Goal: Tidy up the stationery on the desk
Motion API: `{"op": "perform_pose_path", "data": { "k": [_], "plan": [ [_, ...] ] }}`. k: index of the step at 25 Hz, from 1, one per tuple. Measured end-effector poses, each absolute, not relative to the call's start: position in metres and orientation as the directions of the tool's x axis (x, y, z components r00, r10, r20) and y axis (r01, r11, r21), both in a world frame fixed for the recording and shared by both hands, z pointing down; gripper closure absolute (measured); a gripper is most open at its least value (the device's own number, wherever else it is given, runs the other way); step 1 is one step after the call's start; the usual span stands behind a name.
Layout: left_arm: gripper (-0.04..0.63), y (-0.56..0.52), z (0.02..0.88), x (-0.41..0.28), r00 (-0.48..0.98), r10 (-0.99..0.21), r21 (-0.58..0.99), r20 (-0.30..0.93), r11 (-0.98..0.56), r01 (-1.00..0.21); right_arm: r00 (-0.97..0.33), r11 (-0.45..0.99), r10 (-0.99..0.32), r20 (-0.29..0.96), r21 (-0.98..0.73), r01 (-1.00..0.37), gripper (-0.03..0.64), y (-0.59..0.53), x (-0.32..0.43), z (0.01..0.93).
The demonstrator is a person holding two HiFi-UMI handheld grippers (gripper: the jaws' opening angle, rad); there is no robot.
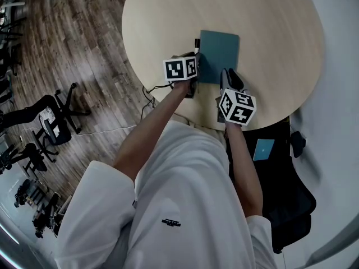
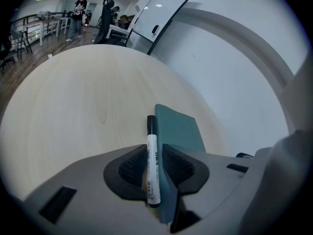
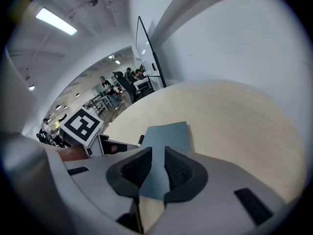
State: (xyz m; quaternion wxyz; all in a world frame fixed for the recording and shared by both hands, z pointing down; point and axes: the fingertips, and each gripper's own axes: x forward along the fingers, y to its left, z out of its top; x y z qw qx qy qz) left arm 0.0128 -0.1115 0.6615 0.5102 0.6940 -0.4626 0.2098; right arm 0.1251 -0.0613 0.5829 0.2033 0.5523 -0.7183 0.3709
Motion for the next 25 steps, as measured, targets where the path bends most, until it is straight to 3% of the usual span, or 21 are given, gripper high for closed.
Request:
{"op": "perform_pose_path", "data": {
  "k": [3,25],
  "plan": [
    [0.482,-0.107,0.66,0.013,0.499,-0.423,0.527,0.756,-0.059,-0.848,-0.307,0.115,-0.642,0.702,-0.308,-0.944,0.515,-0.058,0.123,0.581],
    [0.471,-0.095,0.637,-0.003,0.493,-0.471,0.509,0.731,-0.104,-0.855,-0.264,0.077,-0.673,0.69,-0.29,-0.954,0.515,-0.039,0.124,0.568]
  ]
}}
